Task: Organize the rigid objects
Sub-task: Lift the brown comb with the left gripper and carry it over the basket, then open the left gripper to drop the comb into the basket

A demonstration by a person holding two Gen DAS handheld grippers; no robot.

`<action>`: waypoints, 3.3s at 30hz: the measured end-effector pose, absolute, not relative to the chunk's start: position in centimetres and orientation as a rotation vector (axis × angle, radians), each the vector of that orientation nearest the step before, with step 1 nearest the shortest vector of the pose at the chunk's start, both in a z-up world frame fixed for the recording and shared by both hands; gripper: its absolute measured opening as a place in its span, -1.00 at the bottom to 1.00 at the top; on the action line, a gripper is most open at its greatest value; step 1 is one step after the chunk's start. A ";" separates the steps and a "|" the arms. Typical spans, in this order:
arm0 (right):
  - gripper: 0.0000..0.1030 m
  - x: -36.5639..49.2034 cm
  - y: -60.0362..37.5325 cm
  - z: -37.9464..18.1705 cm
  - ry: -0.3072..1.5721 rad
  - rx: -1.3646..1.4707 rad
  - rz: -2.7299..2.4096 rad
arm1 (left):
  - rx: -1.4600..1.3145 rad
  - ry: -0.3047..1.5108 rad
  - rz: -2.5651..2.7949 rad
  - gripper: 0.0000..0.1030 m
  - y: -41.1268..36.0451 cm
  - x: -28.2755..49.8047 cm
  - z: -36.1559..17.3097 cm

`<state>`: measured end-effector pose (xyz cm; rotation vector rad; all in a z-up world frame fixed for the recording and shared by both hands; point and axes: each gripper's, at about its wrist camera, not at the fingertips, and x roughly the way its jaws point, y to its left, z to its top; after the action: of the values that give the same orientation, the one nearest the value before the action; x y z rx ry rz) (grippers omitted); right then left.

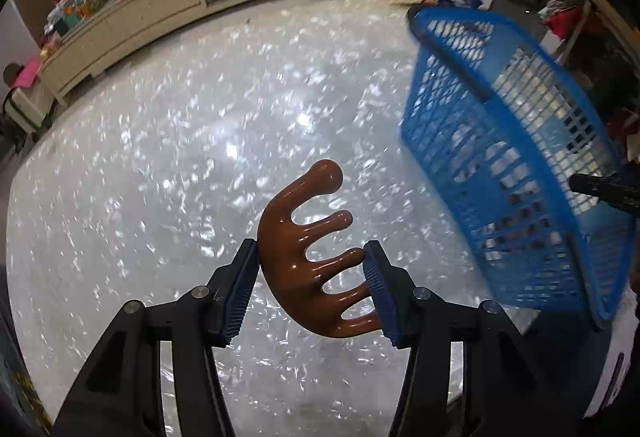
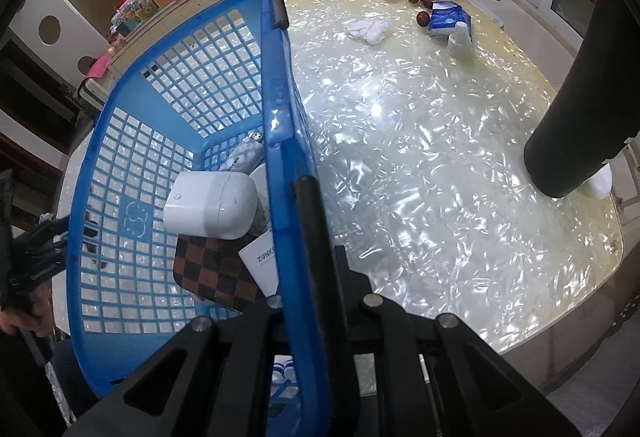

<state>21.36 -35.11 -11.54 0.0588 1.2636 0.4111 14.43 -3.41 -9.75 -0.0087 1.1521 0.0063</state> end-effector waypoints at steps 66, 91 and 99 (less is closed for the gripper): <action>-0.88 21.0 -35.8 -11.1 1.250 0.094 0.427 | 0.469 1.079 -0.499 0.12 -23.2 21.4 -11.3; -0.87 21.0 -35.9 -11.3 1.246 0.106 0.423 | 0.474 1.096 -0.444 0.75 -23.5 21.0 -10.4; -0.86 20.9 -36.0 -11.1 1.238 0.109 0.403 | 0.385 1.068 -0.317 0.96 -21.2 20.1 -8.6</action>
<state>20.93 -36.02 -11.10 0.1089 1.2379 0.4035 20.11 -21.21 -8.58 0.3847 1.0682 -0.3168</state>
